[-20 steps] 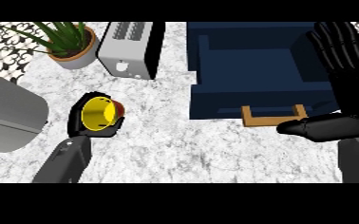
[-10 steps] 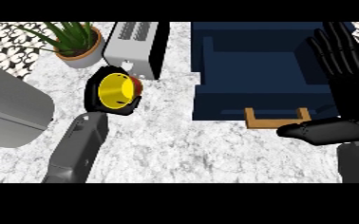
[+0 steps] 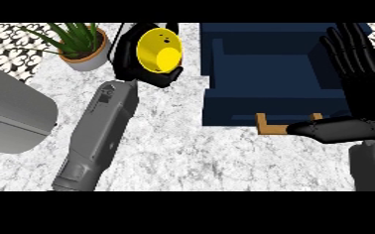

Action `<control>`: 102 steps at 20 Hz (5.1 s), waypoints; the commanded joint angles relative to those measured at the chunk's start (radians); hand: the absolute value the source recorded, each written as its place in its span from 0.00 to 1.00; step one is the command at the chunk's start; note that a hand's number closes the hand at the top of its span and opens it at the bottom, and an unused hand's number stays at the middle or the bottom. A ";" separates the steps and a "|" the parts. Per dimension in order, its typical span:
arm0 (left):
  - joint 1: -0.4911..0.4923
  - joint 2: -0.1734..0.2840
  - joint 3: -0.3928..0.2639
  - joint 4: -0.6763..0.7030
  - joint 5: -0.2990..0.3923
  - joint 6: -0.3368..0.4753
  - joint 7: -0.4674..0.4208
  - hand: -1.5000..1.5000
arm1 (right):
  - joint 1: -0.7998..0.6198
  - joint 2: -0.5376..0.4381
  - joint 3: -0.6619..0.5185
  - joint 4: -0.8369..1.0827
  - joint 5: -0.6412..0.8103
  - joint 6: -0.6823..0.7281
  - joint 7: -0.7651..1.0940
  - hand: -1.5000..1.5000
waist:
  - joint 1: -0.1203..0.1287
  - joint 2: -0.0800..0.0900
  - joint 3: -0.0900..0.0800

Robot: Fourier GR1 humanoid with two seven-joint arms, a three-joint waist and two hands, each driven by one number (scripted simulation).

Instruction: Pick up the cup, place it into the drawer and close the drawer

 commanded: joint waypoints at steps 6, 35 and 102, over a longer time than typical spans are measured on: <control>-0.296 -0.013 -0.074 -0.045 0.024 0.179 0.326 1.00 | 0.017 -0.029 -0.043 0.011 -0.028 0.030 -0.031 0.00 | -0.018 0.007 0.000; -0.432 -0.013 -0.483 0.437 0.290 0.308 0.372 0.00 | -0.127 0.022 0.077 0.055 -0.069 0.102 -0.041 0.00 | -0.211 0.057 0.000; -0.031 0.199 -0.388 0.030 0.598 0.014 0.178 0.00 | -0.661 -0.272 0.116 1.296 0.446 0.092 -0.489 1.00 | 0.211 0.059 0.002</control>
